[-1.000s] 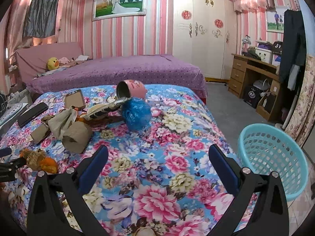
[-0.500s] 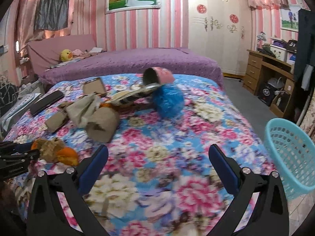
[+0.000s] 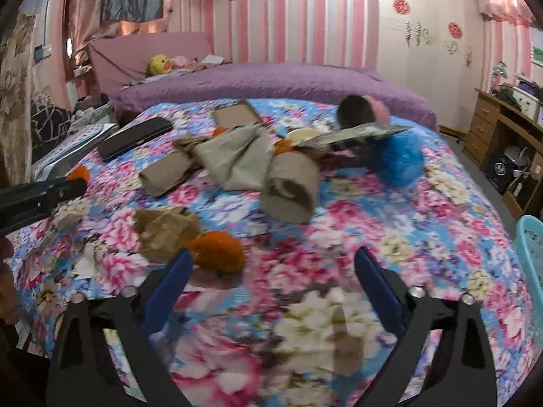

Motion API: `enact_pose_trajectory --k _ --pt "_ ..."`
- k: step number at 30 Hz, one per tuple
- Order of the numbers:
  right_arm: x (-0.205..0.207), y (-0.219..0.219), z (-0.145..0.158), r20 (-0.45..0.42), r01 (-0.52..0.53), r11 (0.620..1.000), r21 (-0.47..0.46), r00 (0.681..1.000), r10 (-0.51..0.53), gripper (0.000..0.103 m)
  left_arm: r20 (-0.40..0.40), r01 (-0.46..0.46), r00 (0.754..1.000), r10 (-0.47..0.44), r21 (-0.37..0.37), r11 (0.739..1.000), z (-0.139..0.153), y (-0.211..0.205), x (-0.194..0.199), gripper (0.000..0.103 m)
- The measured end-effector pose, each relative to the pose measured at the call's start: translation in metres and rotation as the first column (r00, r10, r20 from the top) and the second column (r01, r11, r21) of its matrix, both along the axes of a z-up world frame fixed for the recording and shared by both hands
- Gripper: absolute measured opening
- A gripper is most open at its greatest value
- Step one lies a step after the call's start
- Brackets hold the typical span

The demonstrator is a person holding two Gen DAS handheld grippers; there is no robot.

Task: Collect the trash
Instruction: 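Carry the orange cup and orange peel over the blue basket with both grippers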

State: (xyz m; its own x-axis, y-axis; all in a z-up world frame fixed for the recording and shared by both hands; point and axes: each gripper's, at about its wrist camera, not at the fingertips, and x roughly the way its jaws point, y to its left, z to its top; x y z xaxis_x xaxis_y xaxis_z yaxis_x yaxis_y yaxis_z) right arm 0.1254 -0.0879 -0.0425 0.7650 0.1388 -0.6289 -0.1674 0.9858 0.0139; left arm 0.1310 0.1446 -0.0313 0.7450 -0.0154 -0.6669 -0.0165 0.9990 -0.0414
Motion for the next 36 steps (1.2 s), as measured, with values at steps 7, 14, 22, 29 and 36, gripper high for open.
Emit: enact_pose_trajectory --k 7,14,22,29,36 --pt "0.019 0.019 -0.008 -0.072 -0.096 0.995 0.011 0.993 0.097 0.048 0.006 0.005 1.000 -0.005 0.030 1.000 -0.001 -0.006 0.002 0.039" --pt "0.016 0.008 -0.004 -0.050 -0.131 0.987 0.092 0.989 0.136 0.026 0.012 0.015 1.000 -0.016 0.028 0.999 0.000 -0.010 0.002 0.039" --pt "0.014 -0.041 0.014 0.015 -0.073 0.995 0.067 0.997 0.072 0.026 0.042 0.024 0.999 -0.026 0.048 0.999 0.004 -0.031 -0.005 0.039" --pt "0.013 -0.099 0.030 0.060 -0.020 0.999 0.042 0.998 0.018 0.026 0.082 0.028 0.996 -0.035 0.089 0.996 0.017 -0.076 -0.012 0.039" --pt "0.005 -0.184 0.053 0.099 0.055 0.998 0.042 0.993 -0.059 0.026 0.136 0.084 0.986 -0.098 0.108 0.991 0.043 -0.138 -0.012 0.039"
